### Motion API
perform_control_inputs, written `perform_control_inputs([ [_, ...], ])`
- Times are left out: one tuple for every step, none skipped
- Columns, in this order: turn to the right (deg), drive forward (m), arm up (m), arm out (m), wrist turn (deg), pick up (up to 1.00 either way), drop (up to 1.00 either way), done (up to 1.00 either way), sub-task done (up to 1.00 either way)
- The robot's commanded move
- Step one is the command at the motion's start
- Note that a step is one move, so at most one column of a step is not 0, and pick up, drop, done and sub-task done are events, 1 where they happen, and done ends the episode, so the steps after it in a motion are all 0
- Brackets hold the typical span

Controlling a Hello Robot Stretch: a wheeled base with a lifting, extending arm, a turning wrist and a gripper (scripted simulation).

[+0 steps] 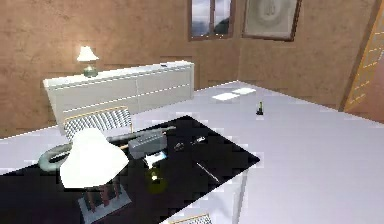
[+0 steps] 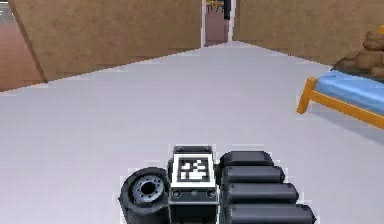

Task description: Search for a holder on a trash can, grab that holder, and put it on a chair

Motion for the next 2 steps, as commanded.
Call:
perform_control_inputs([
  [-45.0, 0.0, 0.0, 0.0, 0.0, 0.0, 0.0, 0.0, 0.0],
  [-36.0, 0.0, 0.0, 0.0, 0.0, 0.0, 0.0, 0.0, 0.0],
])
